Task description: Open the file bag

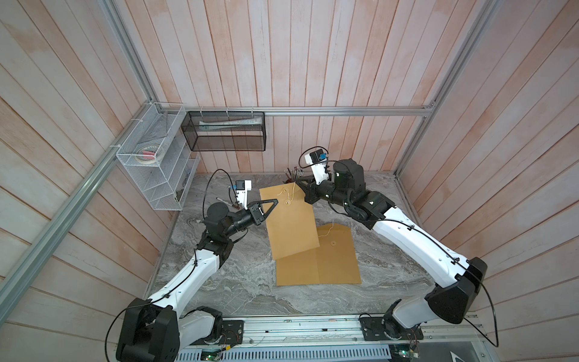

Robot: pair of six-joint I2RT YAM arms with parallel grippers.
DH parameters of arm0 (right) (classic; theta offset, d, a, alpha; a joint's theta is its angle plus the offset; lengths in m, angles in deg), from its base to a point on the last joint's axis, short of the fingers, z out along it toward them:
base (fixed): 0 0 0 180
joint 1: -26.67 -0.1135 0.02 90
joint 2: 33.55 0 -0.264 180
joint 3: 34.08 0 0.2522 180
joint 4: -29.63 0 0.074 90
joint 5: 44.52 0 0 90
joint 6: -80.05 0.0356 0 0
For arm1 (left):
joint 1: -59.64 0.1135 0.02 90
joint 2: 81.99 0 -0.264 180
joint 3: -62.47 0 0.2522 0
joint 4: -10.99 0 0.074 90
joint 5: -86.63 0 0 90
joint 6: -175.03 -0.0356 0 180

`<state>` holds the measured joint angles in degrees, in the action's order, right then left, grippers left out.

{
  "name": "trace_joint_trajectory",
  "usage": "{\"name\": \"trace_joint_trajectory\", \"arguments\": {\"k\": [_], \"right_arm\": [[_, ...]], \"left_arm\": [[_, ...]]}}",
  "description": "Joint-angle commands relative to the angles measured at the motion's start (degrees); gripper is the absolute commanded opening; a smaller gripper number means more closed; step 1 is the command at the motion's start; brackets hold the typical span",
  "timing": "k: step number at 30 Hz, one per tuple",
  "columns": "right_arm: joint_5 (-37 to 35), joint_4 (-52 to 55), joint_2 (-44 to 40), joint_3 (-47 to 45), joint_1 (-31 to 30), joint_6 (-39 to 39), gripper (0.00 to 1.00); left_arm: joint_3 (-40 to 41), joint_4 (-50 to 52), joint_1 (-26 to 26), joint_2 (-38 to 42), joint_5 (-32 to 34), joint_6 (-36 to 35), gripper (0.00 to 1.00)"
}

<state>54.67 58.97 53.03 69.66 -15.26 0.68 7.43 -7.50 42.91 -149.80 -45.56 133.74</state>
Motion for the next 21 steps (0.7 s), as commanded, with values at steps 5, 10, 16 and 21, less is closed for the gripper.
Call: {"name": "trace_joint_trajectory", "arguments": {"k": [5,10,16,21], "right_arm": [[1.73,1.57,2.15,3.72,-0.92,-1.05,0.0],[2.14,1.74,3.34,5.27,-1.5,-1.31,0.0],[2.76,1.98,5.12,7.71,-2.38,-1.49,0.0],[3.25,2.34,6.78,9.87,-3.17,-1.76,0.0]], "left_arm": [[0.33,-3.14,-1.01,-1.24,-0.87,0.24,0.0],[0.46,-3.87,-1.37,-1.8,-0.8,0.68,0.0],[0.48,-4.47,-1.73,-2.3,-0.74,0.86,0.0],[0.44,-4.65,-1.81,-2.33,-0.68,0.95,0.0]]}}
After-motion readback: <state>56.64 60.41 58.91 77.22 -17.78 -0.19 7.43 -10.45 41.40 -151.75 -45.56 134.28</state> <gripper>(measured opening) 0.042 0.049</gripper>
